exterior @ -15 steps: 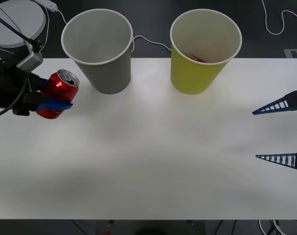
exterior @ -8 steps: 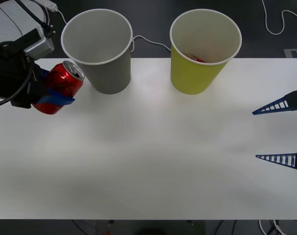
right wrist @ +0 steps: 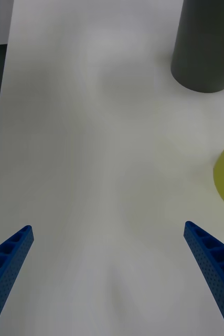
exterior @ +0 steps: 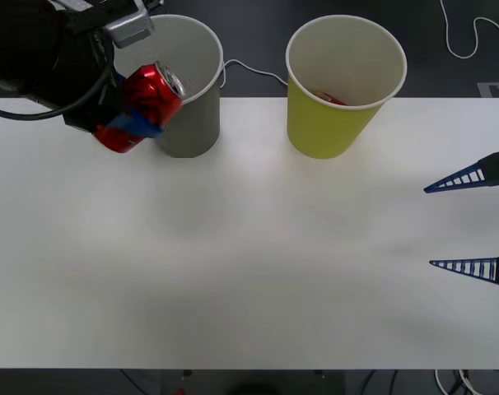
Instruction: Put the can into the green bin and the plastic bottle into the gray bin
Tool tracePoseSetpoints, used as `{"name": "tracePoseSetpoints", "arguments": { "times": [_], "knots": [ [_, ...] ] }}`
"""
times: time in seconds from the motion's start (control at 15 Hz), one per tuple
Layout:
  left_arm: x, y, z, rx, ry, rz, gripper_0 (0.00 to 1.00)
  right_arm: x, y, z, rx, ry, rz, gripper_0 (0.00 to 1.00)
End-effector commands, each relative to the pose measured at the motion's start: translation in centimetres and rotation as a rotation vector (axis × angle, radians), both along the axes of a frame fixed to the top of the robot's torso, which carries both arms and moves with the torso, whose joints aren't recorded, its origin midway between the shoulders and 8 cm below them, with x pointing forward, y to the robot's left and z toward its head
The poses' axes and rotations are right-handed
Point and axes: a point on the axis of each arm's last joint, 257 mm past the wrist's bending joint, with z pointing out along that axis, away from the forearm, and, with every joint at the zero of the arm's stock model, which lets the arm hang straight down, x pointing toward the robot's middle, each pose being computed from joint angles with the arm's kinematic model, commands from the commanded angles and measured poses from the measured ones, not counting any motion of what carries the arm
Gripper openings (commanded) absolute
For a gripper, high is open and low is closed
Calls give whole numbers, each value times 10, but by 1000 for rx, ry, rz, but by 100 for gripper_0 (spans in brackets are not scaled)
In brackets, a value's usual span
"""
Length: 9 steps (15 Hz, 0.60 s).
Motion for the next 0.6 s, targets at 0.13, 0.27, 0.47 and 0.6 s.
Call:
{"name": "tracePoseSetpoints", "arguments": {
  "times": [0.13, 0.27, 0.47, 0.6],
  "knots": [
    [25, -34, 26, 60, -5, -24, 0, 0, 0, 0, 0, 0, 0, 100],
    [39, -59, 38, 79, -19, -36, 0, 0, 0, 0, 0, 0, 0, 100],
    [62, -104, 53, 93, -38, -41, 0, 0, 0, 0, 0, 0, 0, 100],
    [78, -144, 61, 60, -44, -37, 0, 0, 0, 0, 0, 0, 0, 100]
  ]
}}
